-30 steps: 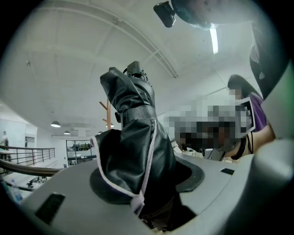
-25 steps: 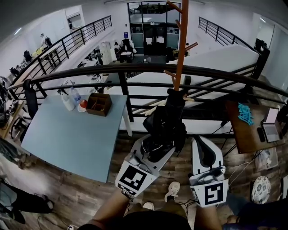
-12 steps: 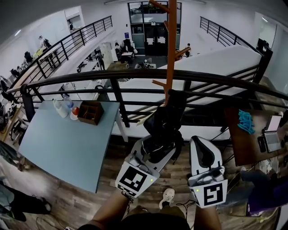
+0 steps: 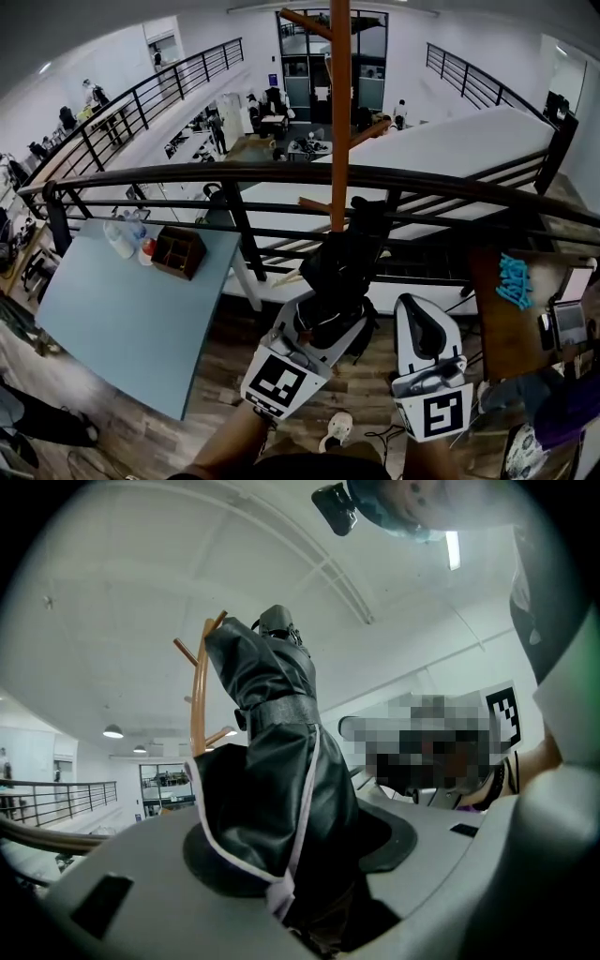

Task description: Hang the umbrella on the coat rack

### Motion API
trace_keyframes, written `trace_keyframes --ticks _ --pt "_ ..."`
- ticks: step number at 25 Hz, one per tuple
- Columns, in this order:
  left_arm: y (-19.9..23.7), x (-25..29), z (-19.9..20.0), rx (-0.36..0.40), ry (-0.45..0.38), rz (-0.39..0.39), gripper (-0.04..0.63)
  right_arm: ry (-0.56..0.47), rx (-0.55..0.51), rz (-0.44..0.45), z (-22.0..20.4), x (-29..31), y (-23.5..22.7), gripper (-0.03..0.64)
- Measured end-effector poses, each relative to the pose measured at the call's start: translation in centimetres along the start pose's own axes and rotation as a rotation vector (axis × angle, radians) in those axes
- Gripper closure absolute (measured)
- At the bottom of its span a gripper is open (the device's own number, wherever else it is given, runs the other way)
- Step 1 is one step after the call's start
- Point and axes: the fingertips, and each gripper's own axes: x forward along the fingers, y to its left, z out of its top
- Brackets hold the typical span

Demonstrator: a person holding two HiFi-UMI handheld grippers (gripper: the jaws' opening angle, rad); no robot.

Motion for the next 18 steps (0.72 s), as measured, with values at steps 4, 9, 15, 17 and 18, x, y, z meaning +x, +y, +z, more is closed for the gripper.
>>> trace_keyframes --ticks 4,9,15,17,18 --pt "0.7 2.3 -0.2 -0.001 0.009 0.02 0.362 -0.002 0.013 0.015 -1.2 1.0 -2.1 0.586" --pt "1.0 4.9 -0.6 -0.001 0.019 0.043 0.362 -0.005 0.029 0.03 -2.7 1.7 -4.6 0.586" --pt "0.6 7.3 -0.3 0.018 0.021 0.055 0.362 -0.032 0.043 0.042 -3.3 1.9 -6.8 0.586" --pt "0.5 7.9 -0.1 0.023 0.022 0.055 0.362 -0.036 0.047 0.04 -3.3 1.9 -7.4 0.586" --pt "0.4 8.1 0.0 0.025 0.024 0.055 0.362 -0.037 0.05 0.038 -3.3 1.9 -7.7 0.586"
